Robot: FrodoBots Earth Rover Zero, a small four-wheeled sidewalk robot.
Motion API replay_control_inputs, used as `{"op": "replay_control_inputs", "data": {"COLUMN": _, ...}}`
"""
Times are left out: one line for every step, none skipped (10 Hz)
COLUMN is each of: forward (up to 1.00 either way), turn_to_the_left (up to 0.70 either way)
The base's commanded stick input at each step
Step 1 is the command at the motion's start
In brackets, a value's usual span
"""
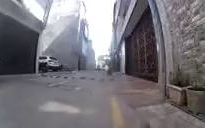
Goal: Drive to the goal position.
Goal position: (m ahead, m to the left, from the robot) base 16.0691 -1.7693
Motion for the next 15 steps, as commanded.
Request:
{"op": "replay_control_inputs", "data": {"forward": 1.00, "turn_to_the_left": 0.00}}
{"op": "replay_control_inputs", "data": {"forward": 1.00, "turn_to_the_left": 0.00}}
{"op": "replay_control_inputs", "data": {"forward": 1.00, "turn_to_the_left": 0.00}}
{"op": "replay_control_inputs", "data": {"forward": 1.00, "turn_to_the_left": 0.00}}
{"op": "replay_control_inputs", "data": {"forward": 1.00, "turn_to_the_left": 0.00}}
{"op": "replay_control_inputs", "data": {"forward": 1.00, "turn_to_the_left": 0.00}}
{"op": "replay_control_inputs", "data": {"forward": 1.00, "turn_to_the_left": 0.00}}
{"op": "replay_control_inputs", "data": {"forward": 1.00, "turn_to_the_left": 0.00}}
{"op": "replay_control_inputs", "data": {"forward": 1.00, "turn_to_the_left": 0.00}}
{"op": "replay_control_inputs", "data": {"forward": 1.00, "turn_to_the_left": 0.00}}
{"op": "replay_control_inputs", "data": {"forward": 1.00, "turn_to_the_left": 0.00}}
{"op": "replay_control_inputs", "data": {"forward": 1.00, "turn_to_the_left": 0.00}}
{"op": "replay_control_inputs", "data": {"forward": 1.00, "turn_to_the_left": 0.00}}
{"op": "replay_control_inputs", "data": {"forward": 1.00, "turn_to_the_left": 0.00}}
{"op": "replay_control_inputs", "data": {"forward": 1.00, "turn_to_the_left": 0.00}}
